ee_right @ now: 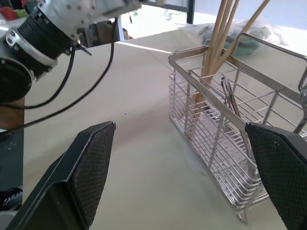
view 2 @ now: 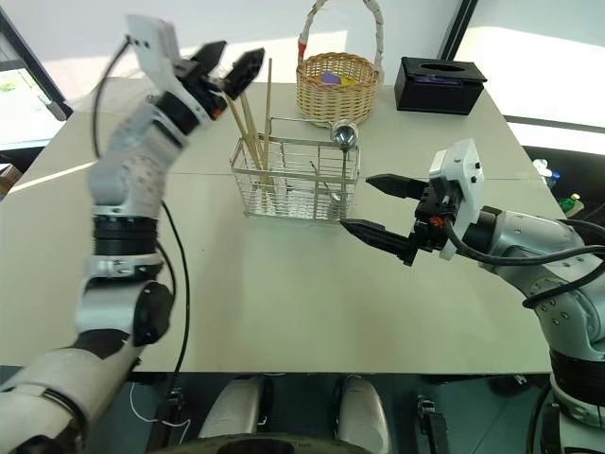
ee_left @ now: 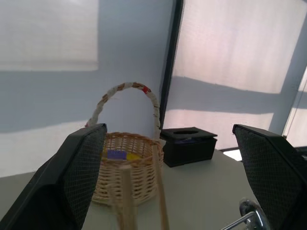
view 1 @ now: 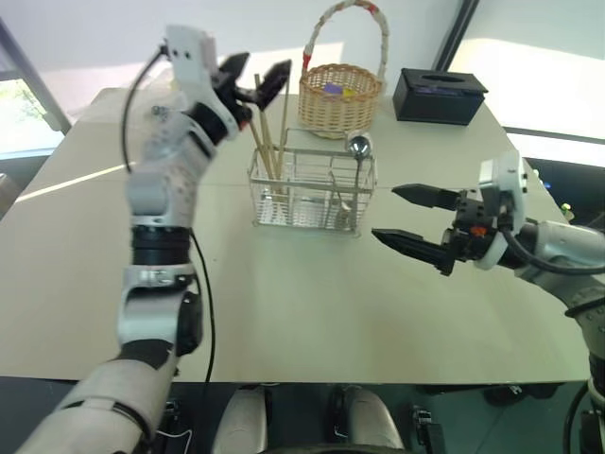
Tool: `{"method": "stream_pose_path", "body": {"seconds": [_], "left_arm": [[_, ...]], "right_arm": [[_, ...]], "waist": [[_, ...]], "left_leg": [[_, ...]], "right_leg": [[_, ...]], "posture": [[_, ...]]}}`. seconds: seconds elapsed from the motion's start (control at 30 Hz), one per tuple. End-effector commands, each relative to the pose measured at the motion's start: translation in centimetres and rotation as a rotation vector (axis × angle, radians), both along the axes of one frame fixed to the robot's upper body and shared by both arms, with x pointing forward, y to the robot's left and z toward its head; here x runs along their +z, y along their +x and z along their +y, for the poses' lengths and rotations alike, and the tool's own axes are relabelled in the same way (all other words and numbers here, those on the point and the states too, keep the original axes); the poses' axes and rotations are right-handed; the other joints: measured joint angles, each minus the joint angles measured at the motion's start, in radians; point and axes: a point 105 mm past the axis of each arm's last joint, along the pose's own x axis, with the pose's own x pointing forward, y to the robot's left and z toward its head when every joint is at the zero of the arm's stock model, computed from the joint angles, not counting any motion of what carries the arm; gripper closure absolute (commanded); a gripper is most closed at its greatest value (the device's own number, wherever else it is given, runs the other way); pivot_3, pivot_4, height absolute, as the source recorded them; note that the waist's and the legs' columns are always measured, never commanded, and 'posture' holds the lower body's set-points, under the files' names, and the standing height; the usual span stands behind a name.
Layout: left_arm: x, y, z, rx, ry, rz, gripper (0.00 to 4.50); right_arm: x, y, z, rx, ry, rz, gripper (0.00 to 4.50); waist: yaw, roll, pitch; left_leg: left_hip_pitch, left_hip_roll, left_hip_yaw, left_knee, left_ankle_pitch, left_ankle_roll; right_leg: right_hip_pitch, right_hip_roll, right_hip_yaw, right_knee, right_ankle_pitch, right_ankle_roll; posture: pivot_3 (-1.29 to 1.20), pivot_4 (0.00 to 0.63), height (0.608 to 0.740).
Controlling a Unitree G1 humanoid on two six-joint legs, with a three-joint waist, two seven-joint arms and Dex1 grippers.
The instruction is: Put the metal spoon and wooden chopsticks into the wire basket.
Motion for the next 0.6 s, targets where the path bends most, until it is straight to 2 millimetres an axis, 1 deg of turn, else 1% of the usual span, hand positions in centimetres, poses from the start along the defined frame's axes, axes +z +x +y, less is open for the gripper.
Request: {"method": "stream_pose_path", "body": {"seconds": [0.03, 0.1, 0.17, 0.23, 0.27, 0.3, 0.33, 0.37, 0.43, 0.5, 0.6], "left_arm": [[4.8, -3.0, 2.3, -0.045, 0.093, -0.112, 0.03], [4.9, -5.5, 4.6, -0.114, 0.264, -0.105, 0.03], [3.8, -8.0, 6.5, -0.174, 0.443, -0.066, 0.03], [2.5, -9.4, 7.6, -0.198, 0.549, -0.041, 0.03], [1.0, -10.2, 8.7, -0.213, 0.595, 0.021, 0.03], [0.0, -10.8, 9.2, -0.227, 0.623, 0.068, 0.03], [-1.7, -11.6, 10.2, -0.227, 0.674, 0.132, 0.03], [-3.9, -12.7, 11.1, -0.244, 0.738, 0.201, 0.03], [-6.2, -14.3, 11.8, -0.269, 0.800, 0.264, 0.03], [-7.0, -14.5, 12.0, -0.243, 0.801, 0.272, 0.03], [-7.6, -13.5, 12.6, -0.142, 0.813, 0.272, 0.03]], "right_arm": [[0.7, 0.1, -0.1, 0.002, 0.003, -0.037, 0.00], [0.5, 0.4, -0.5, -0.005, -0.007, -0.034, 0.00], [0.2, 0.7, -1.0, -0.012, -0.026, -0.032, 0.00], [0.1, 0.9, -1.2, -0.013, -0.031, -0.032, 0.00], [0.1, 1.1, -1.4, -0.014, -0.030, -0.031, 0.00], [0.1, 1.2, -1.6, -0.014, -0.030, -0.031, 0.00], [0.1, 1.3, -1.8, -0.016, -0.032, -0.030, 0.00], [0.1, 1.5, -2.0, -0.017, -0.040, -0.030, 0.00], [-0.1, 1.8, -2.1, -0.011, -0.057, -0.030, 0.00], [-0.1, 1.7, -1.8, 0.003, -0.060, -0.033, 0.00], [0.0, 1.6, -1.3, 0.016, -0.045, -0.041, 0.00]], "waist": [[-0.008, 0.001, 0.001], [-0.018, 0.002, 0.001], [-0.026, 0.003, 0.001], [-0.028, 0.006, 0.001], [-0.023, 0.007, 0.001], [-0.019, 0.008, 0.002], [-0.017, 0.008, 0.002], [-0.019, 0.009, 0.002], [-0.022, 0.010, 0.003], [-0.017, 0.008, 0.004], [-0.010, 0.008, 0.004]], "left_leg": [[0.000, 0.000, 0.000, 0.000, 0.000, 0.000], [0.000, 0.000, 0.000, -0.001, 0.000, 0.000], [0.000, 0.000, 0.000, -0.001, 0.000, 0.000], [0.000, 0.000, 0.002, -0.002, 0.000, 0.000], [0.001, 0.000, 0.002, -0.002, 0.000, 0.000], [0.001, 0.000, 0.002, -0.002, 0.000, 0.000], [0.001, 0.000, 0.002, -0.002, 0.000, 0.000], [0.001, 0.000, 0.001, -0.001, 0.000, 0.000], [0.001, 0.001, 0.003, -0.002, 0.000, 0.000], [0.000, 0.002, 0.003, -0.002, 0.000, -0.001], [-0.001, 0.001, 0.001, -0.001, 0.000, -0.001]], "right_leg": [[-0.001, 0.000, 0.000, 0.000, 0.000, 0.000], [0.000, 0.000, 0.000, 0.000, 0.000, 0.000], [0.000, 0.000, 0.000, 0.000, 0.000, 0.000], [0.000, 0.000, 0.001, 0.000, 0.000, 0.000], [0.000, -0.001, 0.001, -0.002, 0.000, -0.001], [0.000, -0.001, 0.001, -0.002, -0.001, -0.001], [0.000, -0.001, 0.001, -0.002, -0.002, -0.004], [0.000, -0.001, 0.001, -0.001, -0.003, -0.004], [-0.002, -0.001, 0.002, -0.003, -0.003, -0.005], [-0.004, -0.001, 0.001, -0.002, -0.004, -0.006], [-0.006, -0.001, 0.000, -0.003, -0.004, -0.006]], "posture": [[0.00, 0.150, 0.712], [0.00, 0.150, 0.712], [0.00, 0.150, 0.712], [0.00, 0.150, 0.712], [0.00, 0.150, 0.712], [0.00, 0.150, 0.712], [0.00, 0.150, 0.712], [0.00, 0.150, 0.712], [0.00, 0.150, 0.712], [0.00, 0.150, 0.712], [0.00, 0.150, 0.712]]}}
